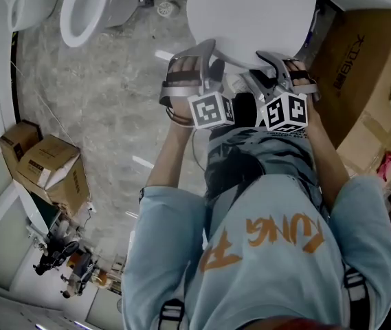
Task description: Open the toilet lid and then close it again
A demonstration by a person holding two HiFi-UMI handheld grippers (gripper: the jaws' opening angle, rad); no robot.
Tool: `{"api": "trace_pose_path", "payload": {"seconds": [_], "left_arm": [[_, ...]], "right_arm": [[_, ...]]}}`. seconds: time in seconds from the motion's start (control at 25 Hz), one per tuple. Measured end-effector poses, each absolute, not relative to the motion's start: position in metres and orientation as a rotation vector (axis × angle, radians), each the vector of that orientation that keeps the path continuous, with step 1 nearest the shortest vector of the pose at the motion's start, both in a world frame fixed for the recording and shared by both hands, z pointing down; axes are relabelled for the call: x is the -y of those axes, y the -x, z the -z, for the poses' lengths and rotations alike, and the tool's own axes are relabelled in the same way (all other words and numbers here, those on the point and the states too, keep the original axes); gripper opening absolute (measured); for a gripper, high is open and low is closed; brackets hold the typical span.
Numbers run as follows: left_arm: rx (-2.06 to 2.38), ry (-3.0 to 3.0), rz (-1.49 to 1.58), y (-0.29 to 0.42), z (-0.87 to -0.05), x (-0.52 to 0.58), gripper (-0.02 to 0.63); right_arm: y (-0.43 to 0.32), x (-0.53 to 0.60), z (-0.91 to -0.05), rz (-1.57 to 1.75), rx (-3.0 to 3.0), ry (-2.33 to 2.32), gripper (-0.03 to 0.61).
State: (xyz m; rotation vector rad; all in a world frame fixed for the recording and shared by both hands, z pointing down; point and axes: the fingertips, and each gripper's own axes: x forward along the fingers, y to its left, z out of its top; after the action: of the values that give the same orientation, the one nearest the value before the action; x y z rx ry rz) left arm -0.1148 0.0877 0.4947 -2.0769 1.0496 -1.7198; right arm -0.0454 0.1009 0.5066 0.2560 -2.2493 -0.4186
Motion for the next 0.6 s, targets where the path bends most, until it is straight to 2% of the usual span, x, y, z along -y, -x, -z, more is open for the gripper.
{"api": "trace_pose_path", "payload": {"seconds": [0.48, 0.6], "left_arm": [[-1.082, 2.09, 1.513, 0.094, -0.419, -0.038, 0.268], [-1.077, 2.074, 1.475, 0.088, -0.403, -0.026, 0.231]], "right_arm": [[0.025, -0.053, -0.428, 0.488, 2.286, -0.46, 0.202], [0.021, -0.038, -0.41, 0.496, 2.292, -0.507, 0.199]]}}
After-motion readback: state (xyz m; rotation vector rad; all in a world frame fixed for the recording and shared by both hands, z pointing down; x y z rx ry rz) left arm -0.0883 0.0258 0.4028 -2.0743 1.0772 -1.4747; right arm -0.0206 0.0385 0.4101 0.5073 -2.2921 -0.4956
